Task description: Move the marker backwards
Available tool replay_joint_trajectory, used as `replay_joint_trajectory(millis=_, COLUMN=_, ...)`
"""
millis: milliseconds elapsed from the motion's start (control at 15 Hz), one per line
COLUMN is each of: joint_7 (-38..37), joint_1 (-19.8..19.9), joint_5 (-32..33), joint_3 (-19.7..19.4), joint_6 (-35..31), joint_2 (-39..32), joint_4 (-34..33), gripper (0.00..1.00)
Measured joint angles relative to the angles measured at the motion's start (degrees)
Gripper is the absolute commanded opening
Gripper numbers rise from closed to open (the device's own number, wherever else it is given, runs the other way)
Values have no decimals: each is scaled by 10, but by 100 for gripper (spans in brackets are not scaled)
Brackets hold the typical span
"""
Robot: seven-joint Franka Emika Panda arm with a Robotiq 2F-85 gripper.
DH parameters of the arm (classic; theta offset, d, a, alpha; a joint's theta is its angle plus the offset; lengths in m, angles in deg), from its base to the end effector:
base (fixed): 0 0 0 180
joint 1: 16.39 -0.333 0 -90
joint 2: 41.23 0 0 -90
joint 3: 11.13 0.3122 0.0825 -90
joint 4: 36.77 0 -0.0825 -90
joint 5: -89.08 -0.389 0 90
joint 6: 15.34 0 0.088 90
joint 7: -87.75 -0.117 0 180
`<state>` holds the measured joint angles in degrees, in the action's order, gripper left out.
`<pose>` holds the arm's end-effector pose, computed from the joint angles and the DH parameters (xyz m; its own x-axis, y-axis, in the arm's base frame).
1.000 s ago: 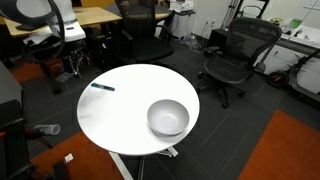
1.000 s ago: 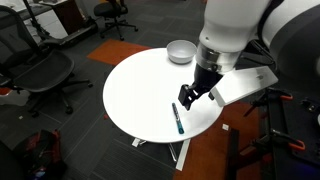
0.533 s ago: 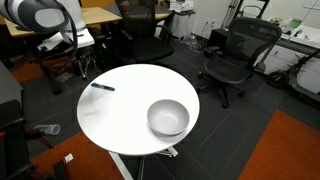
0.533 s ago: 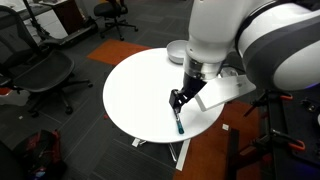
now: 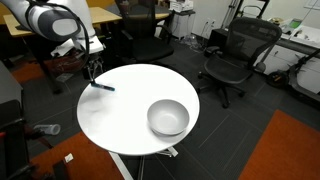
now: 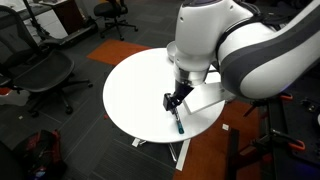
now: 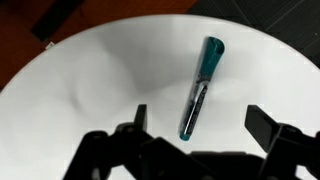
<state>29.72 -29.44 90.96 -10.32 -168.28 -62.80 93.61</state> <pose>0.5213 0.1298 0.1731 0.7364 -0.6763 0.0178 -0.6763 -0.7366 -0.0092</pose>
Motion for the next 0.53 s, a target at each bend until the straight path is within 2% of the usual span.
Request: replay_joint_trajectory(millis=533, joint_7=0, joint_1=-7, joint_5=0, joint_3=-13, joint_6=-1, joint_2=-52, joint_4=-50, gripper=100)
